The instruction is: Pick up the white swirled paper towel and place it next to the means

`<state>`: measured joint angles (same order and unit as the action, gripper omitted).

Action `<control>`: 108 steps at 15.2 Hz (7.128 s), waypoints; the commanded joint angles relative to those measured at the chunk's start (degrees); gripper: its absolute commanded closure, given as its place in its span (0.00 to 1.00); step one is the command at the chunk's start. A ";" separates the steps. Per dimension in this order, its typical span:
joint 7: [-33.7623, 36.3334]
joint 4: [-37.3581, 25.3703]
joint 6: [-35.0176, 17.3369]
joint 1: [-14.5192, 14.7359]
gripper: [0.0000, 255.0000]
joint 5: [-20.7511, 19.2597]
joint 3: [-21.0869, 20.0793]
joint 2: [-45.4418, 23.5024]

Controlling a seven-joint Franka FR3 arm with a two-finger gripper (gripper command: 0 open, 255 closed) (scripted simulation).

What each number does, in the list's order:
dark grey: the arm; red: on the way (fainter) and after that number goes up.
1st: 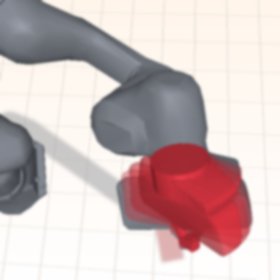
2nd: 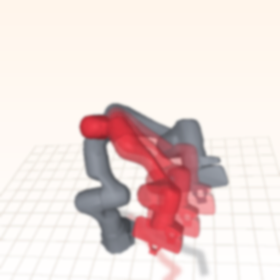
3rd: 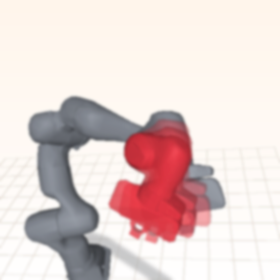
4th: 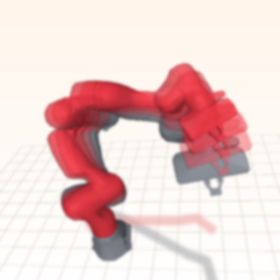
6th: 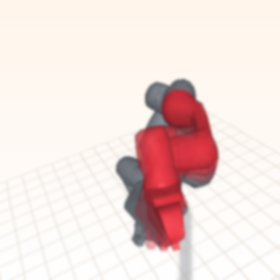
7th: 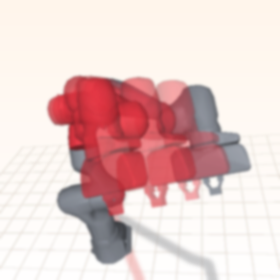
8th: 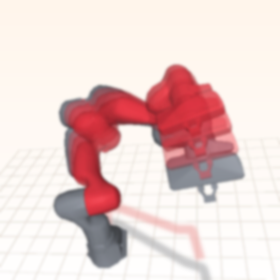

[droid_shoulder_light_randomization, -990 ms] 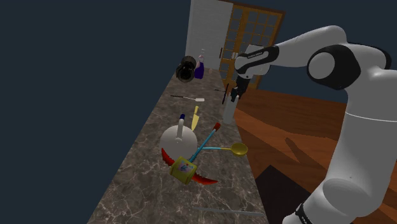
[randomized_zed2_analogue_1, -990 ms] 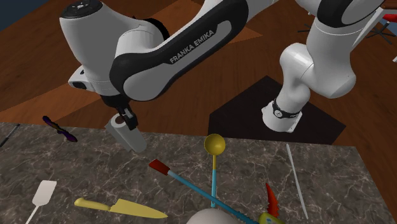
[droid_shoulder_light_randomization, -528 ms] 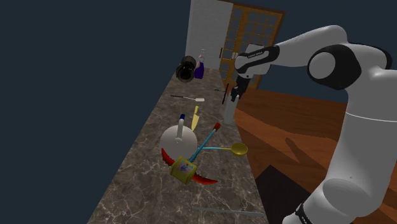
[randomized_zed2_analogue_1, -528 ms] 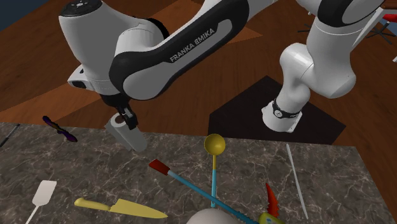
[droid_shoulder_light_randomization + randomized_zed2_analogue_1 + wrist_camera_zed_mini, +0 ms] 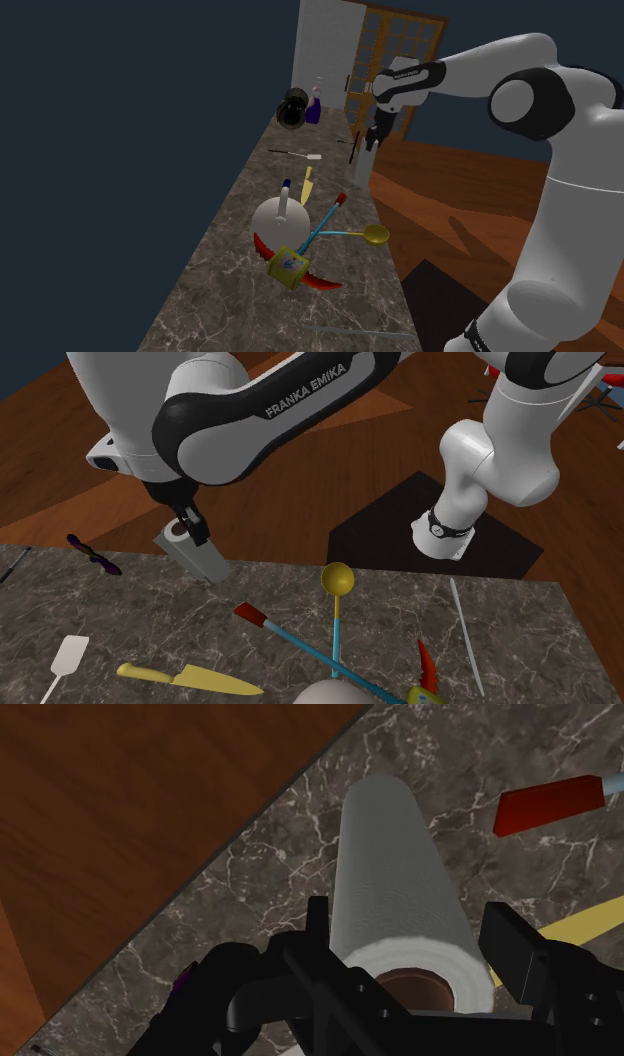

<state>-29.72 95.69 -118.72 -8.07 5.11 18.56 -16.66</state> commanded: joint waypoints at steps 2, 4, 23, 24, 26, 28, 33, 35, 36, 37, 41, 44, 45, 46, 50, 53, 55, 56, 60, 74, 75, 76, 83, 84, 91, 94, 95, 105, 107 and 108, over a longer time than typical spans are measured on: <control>0.12 -1.56 2.14 0.01 1.00 -0.25 0.10 0.58; 0.19 -2.78 3.59 0.00 1.00 -0.36 0.15 0.83; 0.31 -18.25 18.50 -0.82 1.00 -0.34 0.49 0.27; 0.29 -19.31 19.37 -0.92 1.00 -0.27 0.50 0.07; 0.24 -21.54 21.14 -1.13 1.00 -0.11 0.53 -0.40; 0.18 -23.93 22.98 -1.38 1.00 0.08 0.56 -0.97; 0.01 -30.74 27.90 -2.22 1.00 0.77 0.61 -2.92; -0.07 -33.92 30.06 -2.68 1.00 1.14 0.62 -3.97; -0.11 -35.64 31.19 -2.95 1.00 1.35 0.62 -4.57; -0.15 -37.47 32.38 -3.24 1.00 1.58 0.61 -5.23; -0.26 -46.37 37.80 -4.86 1.00 2.83 0.51 -8.74; -0.16 -57.01 43.65 -7.17 1.00 4.41 0.14 -13.50; 0.00 -61.91 46.12 -8.34 1.00 5.14 -0.14 -15.87; 0.40 -49.93 41.23 -4.60 1.00 3.00 0.66 -8.86; 4.42 -29.26 34.17 3.06 1.00 -2.28 0.80 5.12; 8.26 -19.60 31.75 6.47 1.00 -5.41 -0.59 12.70; 10.94 -14.37 30.79 8.13 1.00 -7.11 -1.90 17.11; 12.29 -12.01 30.46 8.79 1.00 -7.84 -2.66 19.17; 17.67 -3.92 29.84 11.02 1.00 -9.97 -5.86 26.55; 35.74 12.76 32.47 16.26 1.00 -9.63 -18.91 44.45; 37.02 13.40 32.79 16.63 1.00 -9.27 -19.90 45.31; 38.31 13.97 33.12 17.00 1.00 -8.88 -20.91 46.12; 47.47 16.18 35.44 19.55 1.00 -5.46 -28.23 50.20; 48.81 16.25 35.76 19.91 1.00 -4.91 -29.31 50.55; 58.47 14.94 37.76 22.11 1.00 -0.93 -37.28 51.32; 62.78 13.45 38.47 22.80 1.00 0.68 -40.95 50.73; 64.25 12.83 38.68 23.00 1.00 1.17 -42.20 50.40; 70.37 15.96 35.11 24.20 1.00 3.83 -47.90 50.51; 70.31 18.00 33.67 24.43 1.00 4.11 -47.98 51.14; 70.29 19.00 32.96 24.54 1.00 4.25 -48.03 51.43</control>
<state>40.66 113.76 -85.09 16.38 9.26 -29.50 34.48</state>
